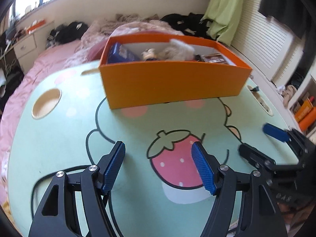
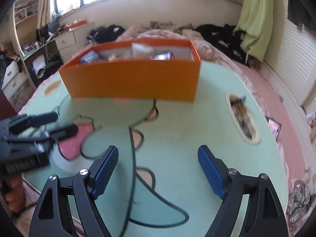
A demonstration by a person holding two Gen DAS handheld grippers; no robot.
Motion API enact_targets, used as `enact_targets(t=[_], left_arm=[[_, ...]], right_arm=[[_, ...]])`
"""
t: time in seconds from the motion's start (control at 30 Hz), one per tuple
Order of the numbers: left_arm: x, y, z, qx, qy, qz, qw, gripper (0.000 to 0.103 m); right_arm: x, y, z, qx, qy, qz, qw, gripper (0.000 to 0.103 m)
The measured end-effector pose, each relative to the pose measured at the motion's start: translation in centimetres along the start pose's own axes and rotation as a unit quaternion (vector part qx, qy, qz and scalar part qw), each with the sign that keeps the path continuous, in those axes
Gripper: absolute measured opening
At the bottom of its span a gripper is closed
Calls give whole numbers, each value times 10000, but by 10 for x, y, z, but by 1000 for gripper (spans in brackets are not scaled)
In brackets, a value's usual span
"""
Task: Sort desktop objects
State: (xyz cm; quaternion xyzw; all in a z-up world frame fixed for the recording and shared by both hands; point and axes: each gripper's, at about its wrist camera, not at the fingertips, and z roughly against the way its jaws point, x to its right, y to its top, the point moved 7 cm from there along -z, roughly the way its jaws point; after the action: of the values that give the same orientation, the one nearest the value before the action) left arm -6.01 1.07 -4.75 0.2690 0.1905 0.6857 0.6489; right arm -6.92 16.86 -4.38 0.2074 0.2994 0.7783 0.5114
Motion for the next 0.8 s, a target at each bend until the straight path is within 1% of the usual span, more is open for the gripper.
enact_targets(t=[0.03,0.07,0.1,0.13,0.17,0.2,0.37,0.8], left_arm=[[-2,0,-1,-17,80,3,10000,80],[-2,-1,-2,-42,161,-26,9999,85],[-2,-2,-3,-41,228,-68,9997,87],[0,-3,-4,-65,312,-147,9994,94],[2,-5,-8,-122,419,-259,9987,103],[4,-5,-9,-125,351,-283,9989,103],[5,-7,-10,-132,350,-289,9989,103],[1,-5,-10,-76,305,-319,9990,103]], right_arm=[[0,-1,-1,33,-34,16,10000,94],[-1,-3,-2,36,-9,25,10000,102],[-2,-4,-3,74,2,74,9999,103],[-3,-4,-4,107,32,85,9999,103],[-3,-4,-5,126,36,90,9999,103],[-2,-5,-4,137,42,82,9999,103],[-3,-3,-1,230,49,76,9997,103],[-4,-4,-1,232,49,77,9997,103]])
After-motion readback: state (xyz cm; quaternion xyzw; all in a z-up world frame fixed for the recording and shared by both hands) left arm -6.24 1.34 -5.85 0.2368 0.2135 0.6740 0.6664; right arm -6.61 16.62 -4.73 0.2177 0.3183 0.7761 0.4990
